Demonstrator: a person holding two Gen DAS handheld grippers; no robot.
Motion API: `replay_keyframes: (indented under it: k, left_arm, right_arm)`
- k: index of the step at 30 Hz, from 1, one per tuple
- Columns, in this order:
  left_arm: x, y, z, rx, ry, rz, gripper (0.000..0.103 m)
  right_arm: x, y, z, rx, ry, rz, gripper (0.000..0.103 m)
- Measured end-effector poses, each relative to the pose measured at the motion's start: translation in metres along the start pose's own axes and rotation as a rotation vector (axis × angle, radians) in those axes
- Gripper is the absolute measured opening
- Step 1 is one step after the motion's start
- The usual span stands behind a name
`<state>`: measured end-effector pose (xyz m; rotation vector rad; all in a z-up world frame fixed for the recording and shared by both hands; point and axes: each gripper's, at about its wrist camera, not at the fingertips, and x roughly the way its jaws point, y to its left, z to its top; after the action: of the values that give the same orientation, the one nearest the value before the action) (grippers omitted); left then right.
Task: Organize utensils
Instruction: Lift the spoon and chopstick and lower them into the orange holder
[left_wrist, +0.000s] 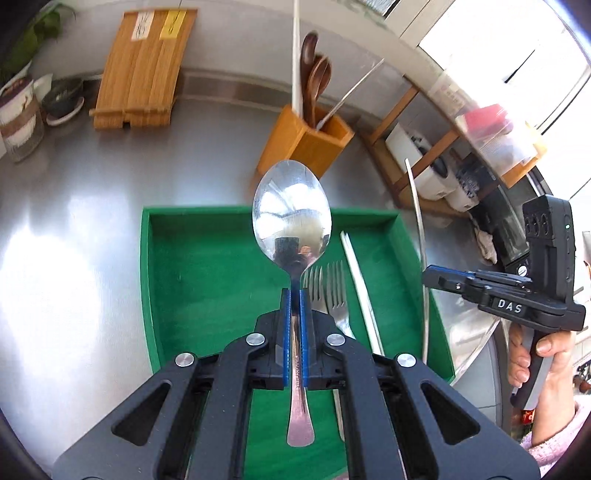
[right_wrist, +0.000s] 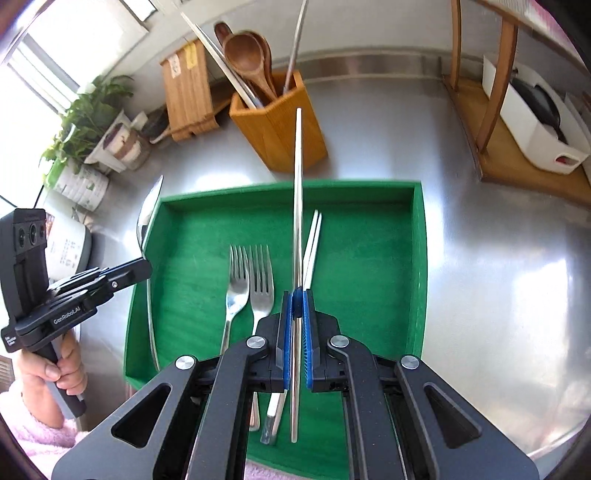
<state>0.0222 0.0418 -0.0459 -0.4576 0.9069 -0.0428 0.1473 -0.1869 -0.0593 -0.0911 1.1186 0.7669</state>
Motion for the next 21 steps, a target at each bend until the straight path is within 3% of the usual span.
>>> replay_keyframes:
  k: [5, 9, 14, 21]
  left_arm:
    - [-0.024, -0.015, 0.019, 0.074, -0.234, -0.026, 0.003]
    - [-0.032, -0.027, 0.036, 0.123, -0.358, -0.007, 0.003]
    - [-0.031, -0.036, 0.065, 0.136, -0.482, -0.021, 0.003]
    - [-0.009, -0.041, 0.114, 0.144, -0.587, -0.035, 0.003]
  right_arm:
    - [-0.028, 0.007, 0.013, -0.024, -0.265, 0.01, 0.006]
    - [-0.044, 0.007, 0.025, -0.029, -0.441, 0.022, 0.006]
    - [-0.048, 0.011, 0.057, -0.025, -0.564, 0.012, 0.006]
    - [-0.04, 0.017, 0.104, -0.03, -0.669, 0.03, 0.006]
